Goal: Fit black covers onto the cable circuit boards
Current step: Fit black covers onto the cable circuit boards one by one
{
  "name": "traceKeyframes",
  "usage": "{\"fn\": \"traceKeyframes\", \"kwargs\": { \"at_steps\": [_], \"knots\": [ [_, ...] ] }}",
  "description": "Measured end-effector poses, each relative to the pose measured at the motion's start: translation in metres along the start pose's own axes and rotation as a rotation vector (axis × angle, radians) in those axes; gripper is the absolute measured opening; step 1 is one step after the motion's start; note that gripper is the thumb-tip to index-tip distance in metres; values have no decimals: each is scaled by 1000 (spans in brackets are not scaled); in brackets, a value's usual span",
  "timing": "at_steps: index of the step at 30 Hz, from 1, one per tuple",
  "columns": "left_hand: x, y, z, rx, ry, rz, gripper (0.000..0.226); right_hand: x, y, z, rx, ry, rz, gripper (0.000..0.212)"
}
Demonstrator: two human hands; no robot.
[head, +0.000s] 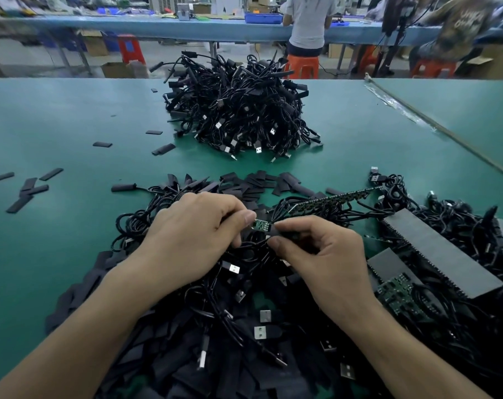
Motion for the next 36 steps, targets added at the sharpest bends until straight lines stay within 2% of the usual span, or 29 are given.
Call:
{"fn": "traceKeyframes", "kwargs": {
  "at_steps": [5, 8, 10, 14, 23, 28, 32, 36],
  "knots": [
    [0, 7, -4, -54, -90, -100, 36, 0, -3, -2, 4, -32, 48, 19],
    [-1, 15, -5, 104, -99, -198, 33, 0, -3, -4, -44, -14, 37, 36],
    [-2, 16, -6, 255, -131, -206, 31, 0, -3, -3, -80, 11, 16, 42],
    [-2, 15, -9, 396, -172, -195, 32, 1, -1, -1, -86, 40, 8, 33],
    [-2, 13, -12, 411, -167, -226, 35, -1, -4, -5, -77, 36, 42, 22],
    [-3, 11, -11, 432, -152, -256, 35, -2, -2, -4, -185, 68, 28, 15],
    [-3, 10, -10, 462, -142, -264, 34, -1, -1, -3, -230, 107, 10, 21],
    [-2, 9, -10, 478, -128, -275, 33, -1, -1, -5, -275, 121, -10, 12]
  ]
}}
Point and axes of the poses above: each hand's wrist, its own x-axis away from the middle knuckle, its own y-axis out of the palm, z = x × y, the point moved 5 cm from there along -x, towards the middle knuckle, and after that the axes turned 1 degree about z, right-handed, at the moved point
